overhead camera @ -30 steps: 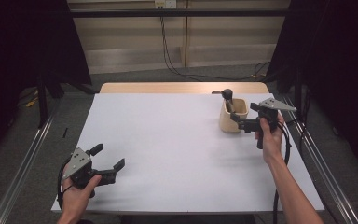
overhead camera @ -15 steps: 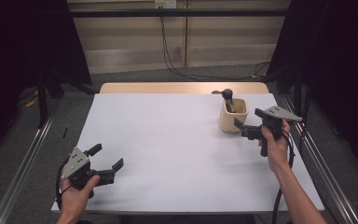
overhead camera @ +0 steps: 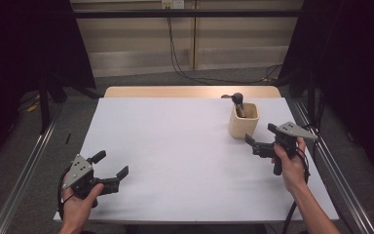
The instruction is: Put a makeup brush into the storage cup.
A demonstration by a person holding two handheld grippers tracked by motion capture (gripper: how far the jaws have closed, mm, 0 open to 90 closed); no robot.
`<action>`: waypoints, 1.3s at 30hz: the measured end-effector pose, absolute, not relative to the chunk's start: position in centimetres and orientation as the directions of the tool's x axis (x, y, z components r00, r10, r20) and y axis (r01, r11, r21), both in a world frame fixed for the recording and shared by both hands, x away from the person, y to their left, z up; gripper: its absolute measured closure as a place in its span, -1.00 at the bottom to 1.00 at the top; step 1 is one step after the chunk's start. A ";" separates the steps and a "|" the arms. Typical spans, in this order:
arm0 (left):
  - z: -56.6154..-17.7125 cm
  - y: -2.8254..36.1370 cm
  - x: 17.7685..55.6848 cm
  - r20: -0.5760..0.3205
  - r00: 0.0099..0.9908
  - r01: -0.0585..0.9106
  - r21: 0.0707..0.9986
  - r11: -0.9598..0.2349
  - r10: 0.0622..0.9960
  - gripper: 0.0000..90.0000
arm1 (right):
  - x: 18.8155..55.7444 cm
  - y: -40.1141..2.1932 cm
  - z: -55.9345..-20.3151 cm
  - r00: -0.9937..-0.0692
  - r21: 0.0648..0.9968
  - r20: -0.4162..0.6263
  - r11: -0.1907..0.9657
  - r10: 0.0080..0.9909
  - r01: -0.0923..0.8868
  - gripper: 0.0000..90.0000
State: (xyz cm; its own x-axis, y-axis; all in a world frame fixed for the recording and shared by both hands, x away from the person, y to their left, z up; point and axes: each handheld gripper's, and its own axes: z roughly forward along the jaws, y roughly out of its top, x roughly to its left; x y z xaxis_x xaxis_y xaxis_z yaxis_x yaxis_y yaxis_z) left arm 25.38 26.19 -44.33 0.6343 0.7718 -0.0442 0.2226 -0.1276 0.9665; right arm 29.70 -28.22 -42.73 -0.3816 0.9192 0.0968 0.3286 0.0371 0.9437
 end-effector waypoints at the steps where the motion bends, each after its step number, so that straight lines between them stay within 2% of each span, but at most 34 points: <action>1: -44.3 26.2 25.4 -0.044 0.633 0.222 0.967 -0.127 0.773 -0.93 | 29.5 -28.2 -42.8 -0.381 0.943 0.094 0.040 0.920 0.329 -0.99; 11: -44.3 26.2 25.3 -0.045 0.632 0.226 0.966 -0.129 0.773 -0.93 | 27.2 -28.2 -43.0 -0.398 0.948 0.091 0.043 0.913 0.315 -1.00; 39: -44.2 26.3 25.2 -0.050 0.624 0.226 0.967 -0.119 0.780 -0.94 | 21.4 -30.0 -44.7 -0.367 0.947 0.072 0.053 0.927 0.318 -0.99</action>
